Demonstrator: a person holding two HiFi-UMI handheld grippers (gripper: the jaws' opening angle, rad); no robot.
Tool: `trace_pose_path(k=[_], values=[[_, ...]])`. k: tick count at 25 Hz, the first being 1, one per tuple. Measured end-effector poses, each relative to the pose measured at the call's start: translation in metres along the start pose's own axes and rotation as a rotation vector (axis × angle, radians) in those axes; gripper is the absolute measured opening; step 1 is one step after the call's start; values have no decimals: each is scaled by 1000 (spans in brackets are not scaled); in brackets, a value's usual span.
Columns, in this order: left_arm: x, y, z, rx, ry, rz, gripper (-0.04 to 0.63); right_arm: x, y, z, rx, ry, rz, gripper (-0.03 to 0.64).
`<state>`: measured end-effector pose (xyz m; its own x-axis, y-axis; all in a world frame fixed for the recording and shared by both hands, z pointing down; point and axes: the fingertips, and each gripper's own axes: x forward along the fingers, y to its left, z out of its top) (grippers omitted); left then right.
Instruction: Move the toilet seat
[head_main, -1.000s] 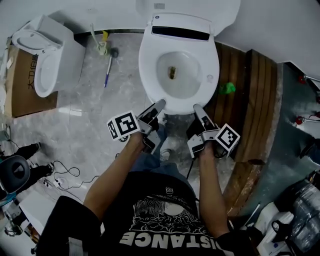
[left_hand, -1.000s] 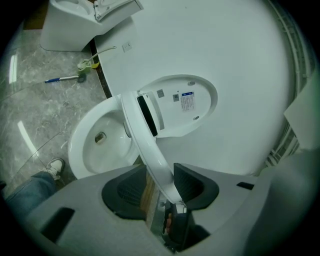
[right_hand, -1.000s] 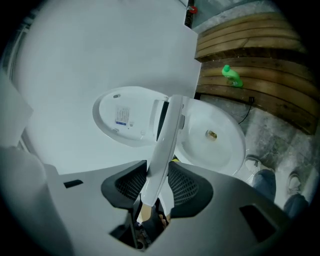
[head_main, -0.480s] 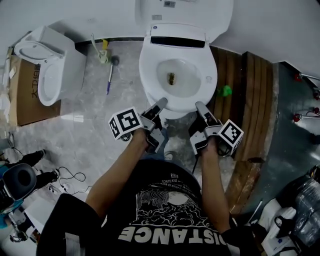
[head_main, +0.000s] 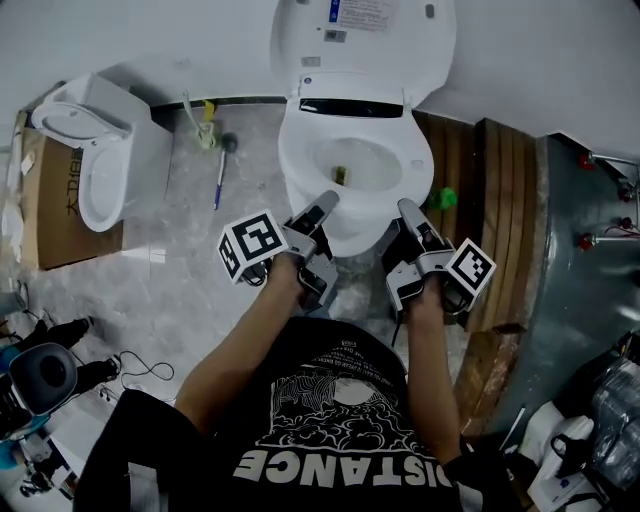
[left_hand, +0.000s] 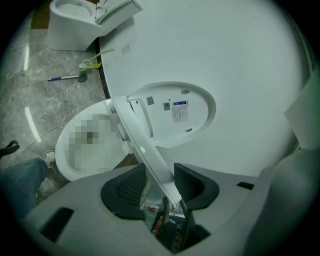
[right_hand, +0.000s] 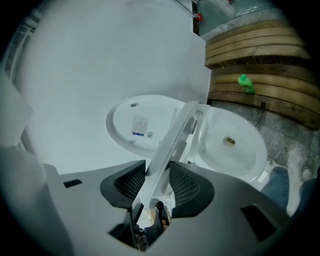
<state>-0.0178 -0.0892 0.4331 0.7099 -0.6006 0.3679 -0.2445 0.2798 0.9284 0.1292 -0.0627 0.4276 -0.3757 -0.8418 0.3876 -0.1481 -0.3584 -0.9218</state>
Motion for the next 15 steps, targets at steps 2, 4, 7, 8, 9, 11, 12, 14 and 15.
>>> trace_pose_path(k=[2,4,7,8,9,11,12,14,15], values=[[3,-11,6,-6,2,-22,181,4,12,5,-6,-10,24,158],[6,-21,12,-9,7,-44,186,9,22,10,-10,-20,46,161],[11,-33,20,-6,10,-74,192,16,34,16,-9,-35,70,169],[13,-37,23,-4,11,-85,192,18,38,18,-6,-40,78,169],[14,-40,25,-2,12,-95,194,19,41,19,-5,-45,84,170],[16,-48,29,3,12,-116,196,22,49,23,-5,-53,98,172],[17,-52,31,7,10,-128,196,23,53,24,-6,-57,107,172],[18,-60,35,19,5,-158,198,25,61,27,-15,-63,128,172],[19,-64,37,29,2,-175,198,26,65,29,-24,-66,138,172]])
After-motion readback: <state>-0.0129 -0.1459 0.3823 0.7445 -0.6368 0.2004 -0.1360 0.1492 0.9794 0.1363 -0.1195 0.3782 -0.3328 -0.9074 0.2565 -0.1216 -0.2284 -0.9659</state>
